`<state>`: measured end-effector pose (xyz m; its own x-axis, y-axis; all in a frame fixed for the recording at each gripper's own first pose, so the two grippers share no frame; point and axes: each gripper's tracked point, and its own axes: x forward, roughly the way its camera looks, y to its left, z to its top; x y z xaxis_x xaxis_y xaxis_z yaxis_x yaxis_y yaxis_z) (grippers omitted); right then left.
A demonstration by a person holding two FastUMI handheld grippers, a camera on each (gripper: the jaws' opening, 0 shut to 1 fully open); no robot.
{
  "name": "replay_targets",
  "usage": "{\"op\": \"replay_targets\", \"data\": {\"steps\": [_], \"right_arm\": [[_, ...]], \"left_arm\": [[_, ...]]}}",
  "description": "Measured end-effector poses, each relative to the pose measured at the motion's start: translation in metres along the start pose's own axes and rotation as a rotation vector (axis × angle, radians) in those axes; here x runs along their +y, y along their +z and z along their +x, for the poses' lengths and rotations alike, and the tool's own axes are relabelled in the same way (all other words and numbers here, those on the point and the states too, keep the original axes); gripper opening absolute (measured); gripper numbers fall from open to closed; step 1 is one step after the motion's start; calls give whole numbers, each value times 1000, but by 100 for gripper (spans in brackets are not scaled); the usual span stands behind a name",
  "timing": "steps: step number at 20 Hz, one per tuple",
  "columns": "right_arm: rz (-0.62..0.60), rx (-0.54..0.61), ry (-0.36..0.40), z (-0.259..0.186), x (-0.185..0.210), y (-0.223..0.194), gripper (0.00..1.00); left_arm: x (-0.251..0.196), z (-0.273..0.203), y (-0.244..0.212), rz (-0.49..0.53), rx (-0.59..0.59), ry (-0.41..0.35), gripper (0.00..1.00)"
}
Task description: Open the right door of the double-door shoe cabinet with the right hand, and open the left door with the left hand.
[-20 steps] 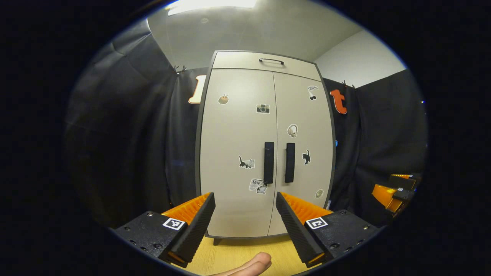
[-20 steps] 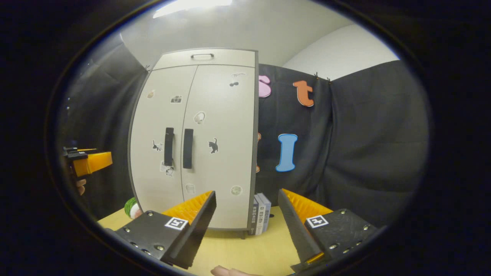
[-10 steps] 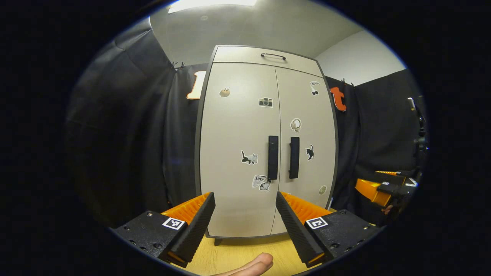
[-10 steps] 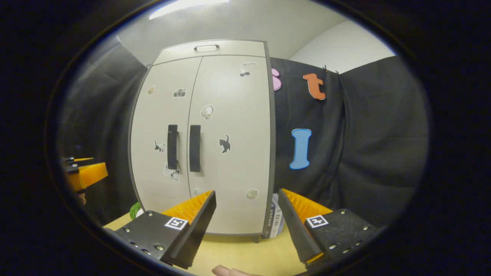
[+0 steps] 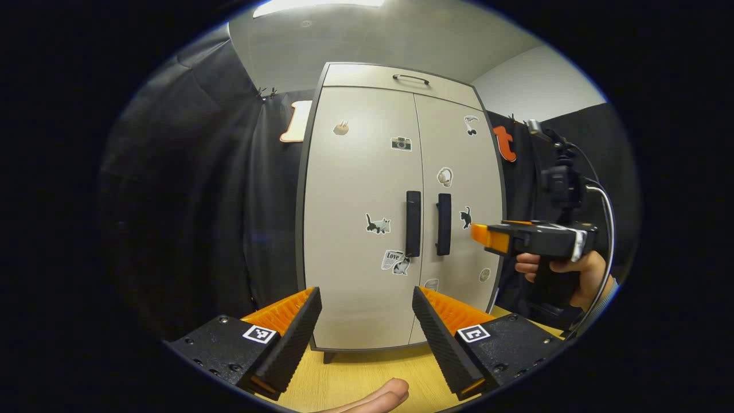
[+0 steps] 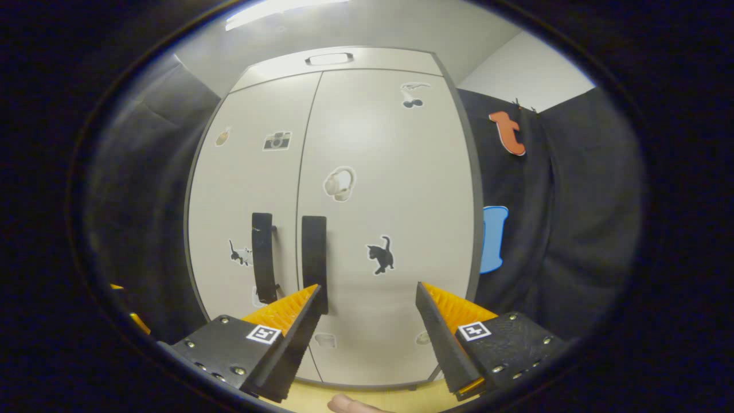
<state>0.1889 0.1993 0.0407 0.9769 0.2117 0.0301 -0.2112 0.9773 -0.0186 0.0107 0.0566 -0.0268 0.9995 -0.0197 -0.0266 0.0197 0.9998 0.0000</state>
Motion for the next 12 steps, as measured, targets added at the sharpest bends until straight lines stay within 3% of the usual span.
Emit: {"op": "replay_targets", "data": {"steps": [3,6,12], "right_arm": [[-68,3,16,20,25,3,97],[-85,-5,-27,35,35,6,95],[25,69,-80,63,38,-3,92]], "left_arm": [[3,-4,-6,-2,5,-9,99],[12,-8,-10,8,10,-9,99],[34,-15,-14,18,9,13,99]]}}
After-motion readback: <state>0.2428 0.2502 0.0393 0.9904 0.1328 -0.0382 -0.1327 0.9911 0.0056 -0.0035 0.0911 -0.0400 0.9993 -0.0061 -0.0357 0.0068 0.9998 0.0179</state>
